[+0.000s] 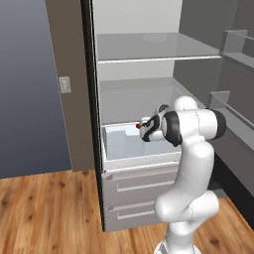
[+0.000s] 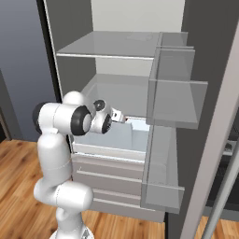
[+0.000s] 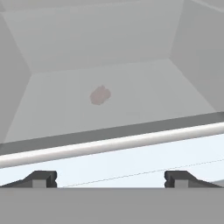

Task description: Fully open the fridge drawer.

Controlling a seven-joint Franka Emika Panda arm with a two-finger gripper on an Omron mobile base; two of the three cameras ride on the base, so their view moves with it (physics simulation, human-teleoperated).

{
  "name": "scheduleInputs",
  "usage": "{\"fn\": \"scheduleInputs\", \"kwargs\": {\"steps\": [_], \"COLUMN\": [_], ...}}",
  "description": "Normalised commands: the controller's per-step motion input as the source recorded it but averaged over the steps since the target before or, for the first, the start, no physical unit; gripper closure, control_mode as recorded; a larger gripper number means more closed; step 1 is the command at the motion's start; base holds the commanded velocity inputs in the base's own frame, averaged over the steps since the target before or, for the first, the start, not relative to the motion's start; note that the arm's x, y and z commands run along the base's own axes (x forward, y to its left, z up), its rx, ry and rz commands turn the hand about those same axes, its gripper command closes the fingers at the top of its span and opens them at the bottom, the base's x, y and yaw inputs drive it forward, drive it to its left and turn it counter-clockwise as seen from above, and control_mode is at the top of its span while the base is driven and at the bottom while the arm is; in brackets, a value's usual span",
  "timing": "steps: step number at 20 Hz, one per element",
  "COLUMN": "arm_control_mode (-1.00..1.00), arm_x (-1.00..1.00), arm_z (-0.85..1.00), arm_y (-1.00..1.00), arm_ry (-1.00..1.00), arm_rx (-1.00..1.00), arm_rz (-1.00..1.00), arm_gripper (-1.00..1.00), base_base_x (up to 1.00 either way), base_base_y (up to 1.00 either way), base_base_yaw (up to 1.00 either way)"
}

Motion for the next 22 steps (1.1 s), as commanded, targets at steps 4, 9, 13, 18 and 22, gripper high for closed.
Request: {"fn": "scheduleInputs", "kwargs": {"steps": [4,9,13,18,22], "arm_control_mode": [-1.00,-1.00,-1.00,-1.00,-1.00], "arm_x": [-0.22,-0.67,-0.92,-1.00,-1.00], "arm_z": [-0.31,-0.37,-0.50,-0.65,-0.83], "arm_y": [0.03,-0.01,-0.12,-0.24,-0.44], "arm_ry": [0.29,0.43,0.45,0.39,0.34], "arm_rx": [-0.19,-0.23,-0.21,-0.18,-0.13], "arm_rz": [0.00,0.00,0.00,0.00,0.00], "arm_gripper": [-1.00,-1.00,-1.00,-1.00,-1.00], "base_base_x": [0.00,0.00,0.00,0.00,0.00], "base_base_y": [0.00,0.00,0.00,0.00,0.00], "base_base_yaw": [0.00,0.00,0.00,0.00,0.00]}}
